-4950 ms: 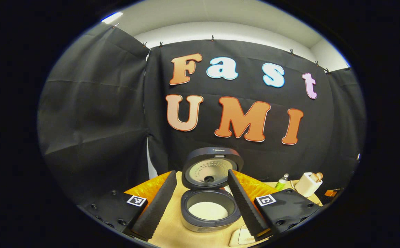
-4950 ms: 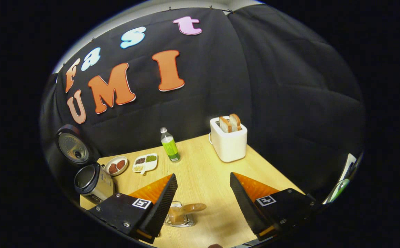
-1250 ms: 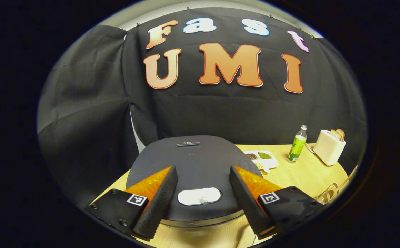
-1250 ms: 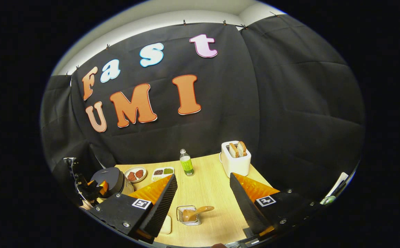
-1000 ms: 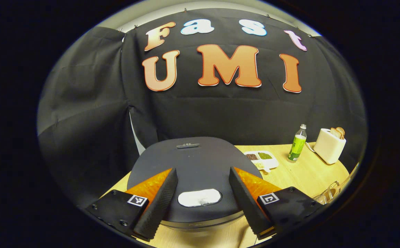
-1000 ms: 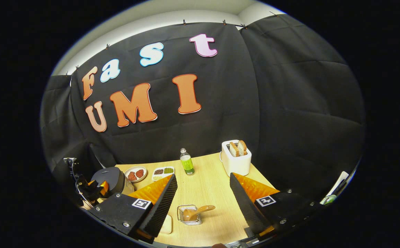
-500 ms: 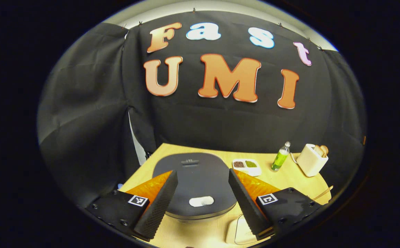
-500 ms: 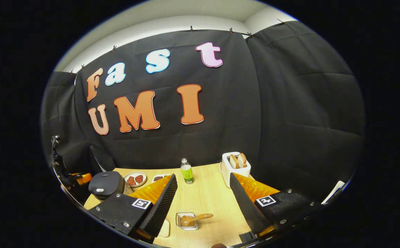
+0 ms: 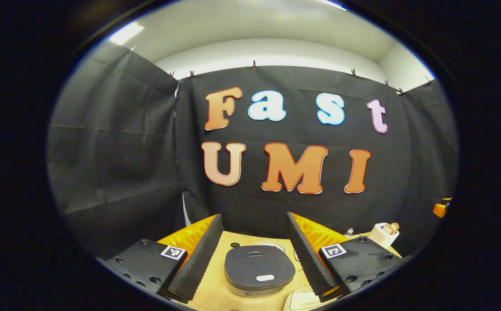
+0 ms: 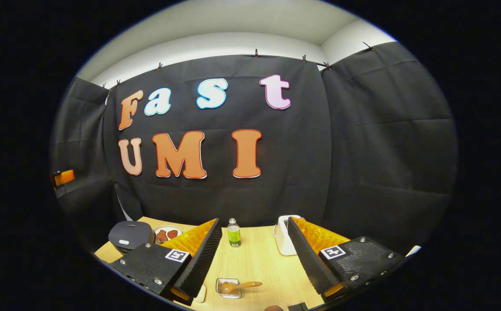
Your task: Close the left gripper, press the button to open the rice cooker; take a wooden spoon from the chopstick holder with the right hand, scoop a spoonful of rice and pour it into the rice cooker, then put the wooden spoon back into the chopstick holder.
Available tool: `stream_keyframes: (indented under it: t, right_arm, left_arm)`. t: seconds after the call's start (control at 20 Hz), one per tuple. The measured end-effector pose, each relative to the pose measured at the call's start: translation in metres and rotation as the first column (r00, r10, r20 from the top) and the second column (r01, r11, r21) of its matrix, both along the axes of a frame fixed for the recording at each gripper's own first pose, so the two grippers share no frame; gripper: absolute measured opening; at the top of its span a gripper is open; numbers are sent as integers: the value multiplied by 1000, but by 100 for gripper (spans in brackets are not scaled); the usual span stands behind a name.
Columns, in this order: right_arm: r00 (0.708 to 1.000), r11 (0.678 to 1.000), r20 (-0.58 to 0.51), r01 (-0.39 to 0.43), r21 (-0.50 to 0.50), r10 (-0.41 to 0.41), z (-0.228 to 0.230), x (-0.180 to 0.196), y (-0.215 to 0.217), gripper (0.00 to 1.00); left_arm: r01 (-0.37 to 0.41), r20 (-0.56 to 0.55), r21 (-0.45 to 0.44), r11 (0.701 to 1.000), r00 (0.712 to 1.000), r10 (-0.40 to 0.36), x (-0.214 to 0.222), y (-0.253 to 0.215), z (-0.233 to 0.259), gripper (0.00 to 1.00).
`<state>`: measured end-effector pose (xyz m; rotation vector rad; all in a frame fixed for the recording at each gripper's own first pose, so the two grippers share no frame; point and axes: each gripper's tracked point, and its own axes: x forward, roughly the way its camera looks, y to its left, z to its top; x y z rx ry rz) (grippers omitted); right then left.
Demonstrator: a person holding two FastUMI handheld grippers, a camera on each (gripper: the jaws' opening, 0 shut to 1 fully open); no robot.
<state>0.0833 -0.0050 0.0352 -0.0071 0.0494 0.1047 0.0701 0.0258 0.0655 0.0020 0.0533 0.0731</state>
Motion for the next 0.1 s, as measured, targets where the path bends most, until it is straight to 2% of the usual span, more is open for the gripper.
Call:
stream_keyframes:
  t: [0.05, 0.1]
  right_arm:
    - [1000, 1000, 3, -4, -1, 4, 1, -1, 1, 100]
    - [1000, 1000, 0, -4, -3, 4, -1, -2, 2, 100]
  left_arm:
    - [-8, 8, 3, 1000, 1000, 8, -6, 4, 5, 94]
    - [-15, 14, 5, 1000, 1000, 15, -8, 7, 8, 94]
